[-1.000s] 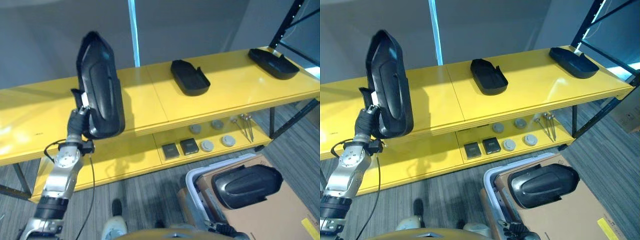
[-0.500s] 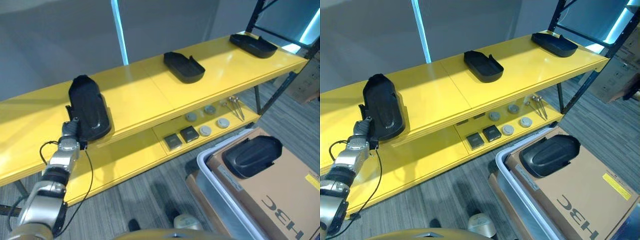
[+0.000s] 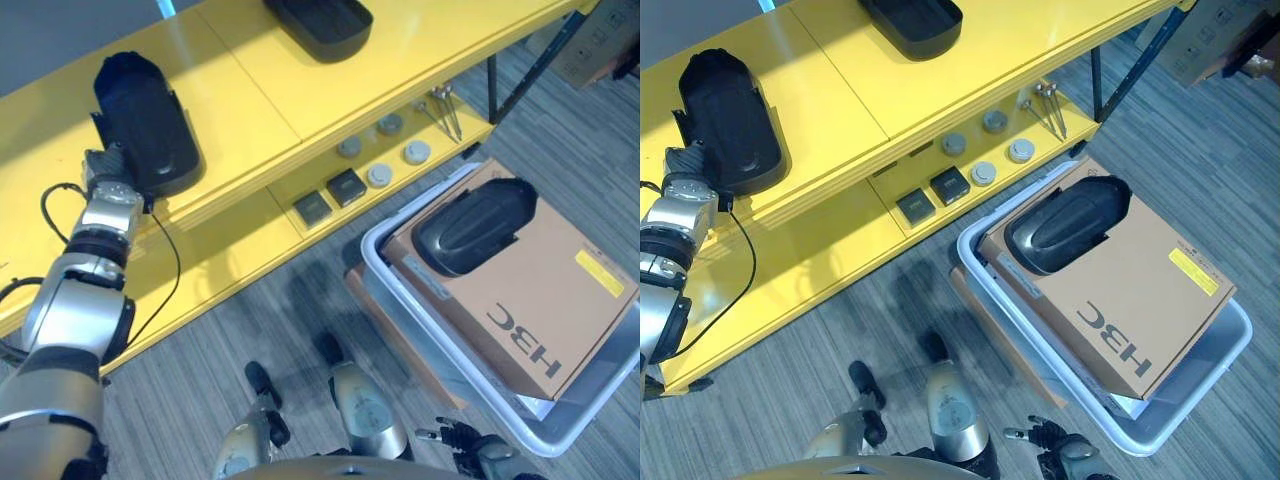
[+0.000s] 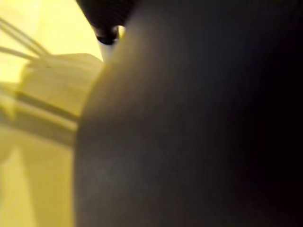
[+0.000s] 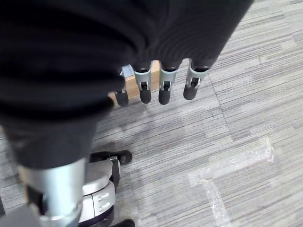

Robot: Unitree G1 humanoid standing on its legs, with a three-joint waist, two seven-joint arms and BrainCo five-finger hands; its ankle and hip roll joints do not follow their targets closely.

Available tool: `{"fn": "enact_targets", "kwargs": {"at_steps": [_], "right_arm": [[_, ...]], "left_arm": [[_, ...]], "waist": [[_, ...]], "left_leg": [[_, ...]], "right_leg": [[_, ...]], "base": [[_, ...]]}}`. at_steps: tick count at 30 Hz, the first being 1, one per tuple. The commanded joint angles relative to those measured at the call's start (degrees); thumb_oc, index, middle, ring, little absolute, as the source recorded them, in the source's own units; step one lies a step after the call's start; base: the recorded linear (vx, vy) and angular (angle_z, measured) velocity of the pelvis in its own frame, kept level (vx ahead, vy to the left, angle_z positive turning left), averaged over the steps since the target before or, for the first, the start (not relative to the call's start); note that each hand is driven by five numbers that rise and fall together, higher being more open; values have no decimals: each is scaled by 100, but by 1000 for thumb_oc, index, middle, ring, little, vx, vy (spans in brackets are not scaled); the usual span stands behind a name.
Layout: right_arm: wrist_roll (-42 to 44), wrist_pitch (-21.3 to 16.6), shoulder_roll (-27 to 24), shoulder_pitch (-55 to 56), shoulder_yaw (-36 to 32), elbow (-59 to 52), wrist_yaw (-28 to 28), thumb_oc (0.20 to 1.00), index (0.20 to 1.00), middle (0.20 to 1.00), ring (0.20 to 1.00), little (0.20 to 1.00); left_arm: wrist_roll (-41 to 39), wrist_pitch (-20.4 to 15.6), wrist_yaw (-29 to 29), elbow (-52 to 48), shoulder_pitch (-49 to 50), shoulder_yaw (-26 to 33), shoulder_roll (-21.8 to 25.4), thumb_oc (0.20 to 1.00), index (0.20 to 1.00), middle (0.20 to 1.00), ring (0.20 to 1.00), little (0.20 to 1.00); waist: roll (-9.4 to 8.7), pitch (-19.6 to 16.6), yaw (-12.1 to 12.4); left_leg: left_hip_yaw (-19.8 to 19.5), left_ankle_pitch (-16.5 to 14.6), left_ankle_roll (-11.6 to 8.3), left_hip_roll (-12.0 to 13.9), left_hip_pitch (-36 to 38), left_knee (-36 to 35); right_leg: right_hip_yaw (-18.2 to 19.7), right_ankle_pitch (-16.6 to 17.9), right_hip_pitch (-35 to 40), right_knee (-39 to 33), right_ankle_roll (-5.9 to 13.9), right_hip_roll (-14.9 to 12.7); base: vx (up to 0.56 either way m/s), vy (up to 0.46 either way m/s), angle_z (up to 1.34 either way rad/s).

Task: Move parts from the plastic box to the shelf.

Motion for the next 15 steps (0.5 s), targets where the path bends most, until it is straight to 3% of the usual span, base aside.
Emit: {"fn": "enact_targets", "kwargs": {"at_steps": [1,9,15], "right_arm": [[279,-195,-144,391,275,-115,30,1000,1000,1000,1000,1000],[428,-266,-108,337,444,-223,44,1000,1000,1000,1000,1000],[374,-399,-70,298,436,28,26,1000,1000,1000,1000,1000]], "left_arm": [[29,-21,231,243,20,-5,346,200,200,200,200,200],[5,106,550,678,-208,-34,468,200,200,200,200,200],[9,-30,435,798,-216,-13,399,200,200,200,200,200]], "waist": [[-302,-415,33],[-299,-300,12],[-296,-232,12]], "left_leg": [[-164,-768,-192,428,36,927],[-184,-733,-231,502,-86,1044],[-190,-702,-259,544,-138,1076]], "right_leg": [[16,105,245,-471,240,-213],[8,83,192,-415,181,-207],[15,85,163,-395,160,-201]], "base": [[18,-39,-3],[11,-11,-1],[0,0,0]]}}
